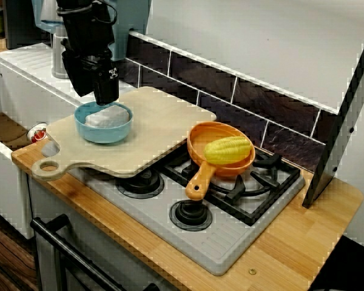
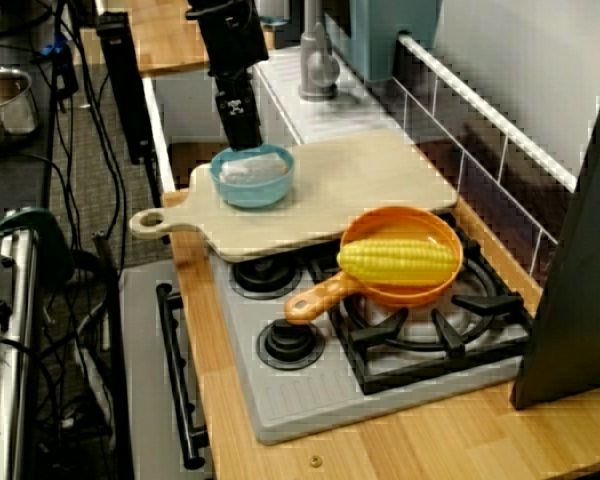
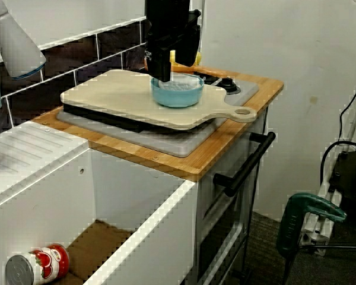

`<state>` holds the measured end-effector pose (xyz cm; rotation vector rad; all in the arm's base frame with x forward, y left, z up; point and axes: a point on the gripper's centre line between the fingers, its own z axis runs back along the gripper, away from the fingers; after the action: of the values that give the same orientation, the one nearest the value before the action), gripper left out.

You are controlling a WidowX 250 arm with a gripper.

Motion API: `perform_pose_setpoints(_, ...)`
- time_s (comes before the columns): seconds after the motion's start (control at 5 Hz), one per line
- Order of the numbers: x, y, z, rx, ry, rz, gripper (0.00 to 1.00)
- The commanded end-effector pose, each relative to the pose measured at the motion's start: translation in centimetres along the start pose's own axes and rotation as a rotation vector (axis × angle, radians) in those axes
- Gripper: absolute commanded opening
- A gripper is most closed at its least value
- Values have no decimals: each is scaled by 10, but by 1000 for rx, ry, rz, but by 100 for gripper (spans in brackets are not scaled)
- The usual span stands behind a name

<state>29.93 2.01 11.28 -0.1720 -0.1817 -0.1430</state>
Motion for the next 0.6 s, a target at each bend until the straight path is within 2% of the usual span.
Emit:
perform_pose_setpoints(0.0,7,6,11,8,-69,32,100)
perform_pose_setpoints(0.4,7,0,9,4,-74,31,100)
